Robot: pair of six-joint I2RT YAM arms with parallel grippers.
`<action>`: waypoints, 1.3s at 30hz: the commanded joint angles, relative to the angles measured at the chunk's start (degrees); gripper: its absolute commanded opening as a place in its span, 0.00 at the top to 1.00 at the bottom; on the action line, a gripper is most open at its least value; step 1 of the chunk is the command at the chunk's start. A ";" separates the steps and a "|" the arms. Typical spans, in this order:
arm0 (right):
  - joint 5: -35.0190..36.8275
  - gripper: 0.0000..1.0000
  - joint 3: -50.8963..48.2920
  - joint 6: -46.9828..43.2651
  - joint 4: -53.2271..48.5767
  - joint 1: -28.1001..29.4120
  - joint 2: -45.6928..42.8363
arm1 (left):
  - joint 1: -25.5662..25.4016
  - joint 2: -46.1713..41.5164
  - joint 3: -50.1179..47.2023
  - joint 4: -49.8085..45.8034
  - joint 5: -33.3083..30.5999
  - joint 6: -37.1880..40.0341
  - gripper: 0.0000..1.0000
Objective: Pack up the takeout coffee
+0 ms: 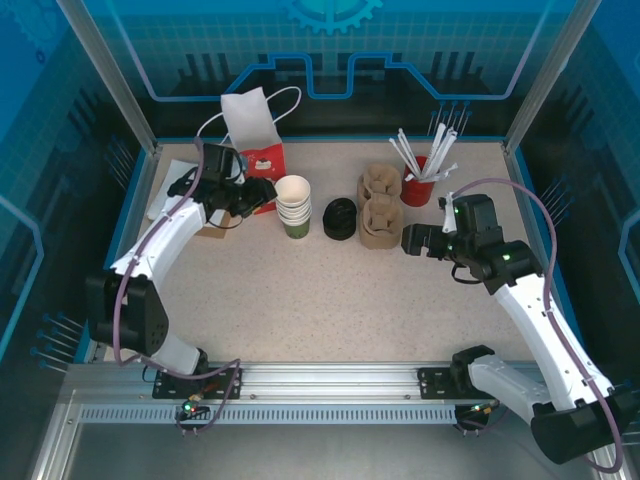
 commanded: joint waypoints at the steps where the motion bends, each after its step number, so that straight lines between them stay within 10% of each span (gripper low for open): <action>1: 1.54 0.00 -0.80 -0.10 0.27 0.75 -1.14 | -0.24 1.90 3.30 0.99 2.01 -0.48 0.60; 27: 2.27 0.00 -1.45 -0.92 0.62 0.84 -0.71 | -1.00 6.83 8.29 0.14 2.72 0.00 0.95; 39: 2.33 0.00 -1.64 -0.99 0.72 0.83 -0.71 | -2.12 7.16 14.27 -7.57 -0.61 4.27 0.95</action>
